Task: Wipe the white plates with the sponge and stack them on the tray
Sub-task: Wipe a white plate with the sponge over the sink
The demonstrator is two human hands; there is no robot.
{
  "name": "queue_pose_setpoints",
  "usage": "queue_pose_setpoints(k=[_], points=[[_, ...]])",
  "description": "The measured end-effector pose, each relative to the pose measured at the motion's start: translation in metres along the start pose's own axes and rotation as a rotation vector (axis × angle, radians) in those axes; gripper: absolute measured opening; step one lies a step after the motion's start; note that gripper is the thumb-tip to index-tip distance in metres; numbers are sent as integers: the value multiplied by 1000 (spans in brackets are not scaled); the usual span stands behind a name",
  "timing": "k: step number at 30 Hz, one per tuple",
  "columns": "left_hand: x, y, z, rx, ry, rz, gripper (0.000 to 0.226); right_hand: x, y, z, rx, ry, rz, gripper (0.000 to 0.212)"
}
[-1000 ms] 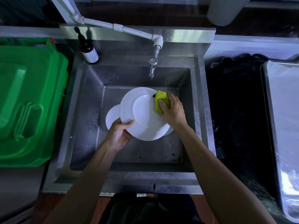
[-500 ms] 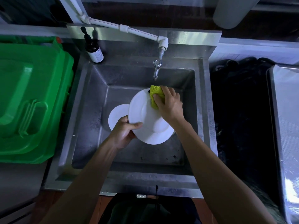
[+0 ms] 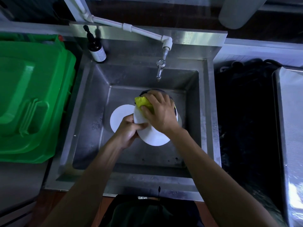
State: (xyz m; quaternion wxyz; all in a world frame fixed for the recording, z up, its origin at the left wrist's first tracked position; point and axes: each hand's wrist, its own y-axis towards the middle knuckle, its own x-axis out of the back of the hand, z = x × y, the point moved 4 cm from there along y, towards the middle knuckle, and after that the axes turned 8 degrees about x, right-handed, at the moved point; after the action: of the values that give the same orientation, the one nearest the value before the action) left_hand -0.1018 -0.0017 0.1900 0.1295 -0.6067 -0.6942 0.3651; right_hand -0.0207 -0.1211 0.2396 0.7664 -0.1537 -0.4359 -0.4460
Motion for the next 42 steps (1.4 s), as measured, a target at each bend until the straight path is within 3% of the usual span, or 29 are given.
queue_pose_setpoints(k=[4, 11, 30, 35, 42], points=[[0, 3, -1, 5, 7, -26, 37, -9, -14, 13, 68, 7, -13, 43], [-2, 1, 0, -33, 27, 6, 29, -9, -10, 2, 35, 27, 12, 41], [3, -14, -3, 11, -158, -5, 39, 12, 13, -49, -275, 240, -127, 39], [5, -15, -6, 8, -231, -28, 42, 9, -3, -56, -327, 267, -94, 42], [0, -10, -6, -6, -290, -90, 31, -8, -32, -41, -369, 213, -85, 42]])
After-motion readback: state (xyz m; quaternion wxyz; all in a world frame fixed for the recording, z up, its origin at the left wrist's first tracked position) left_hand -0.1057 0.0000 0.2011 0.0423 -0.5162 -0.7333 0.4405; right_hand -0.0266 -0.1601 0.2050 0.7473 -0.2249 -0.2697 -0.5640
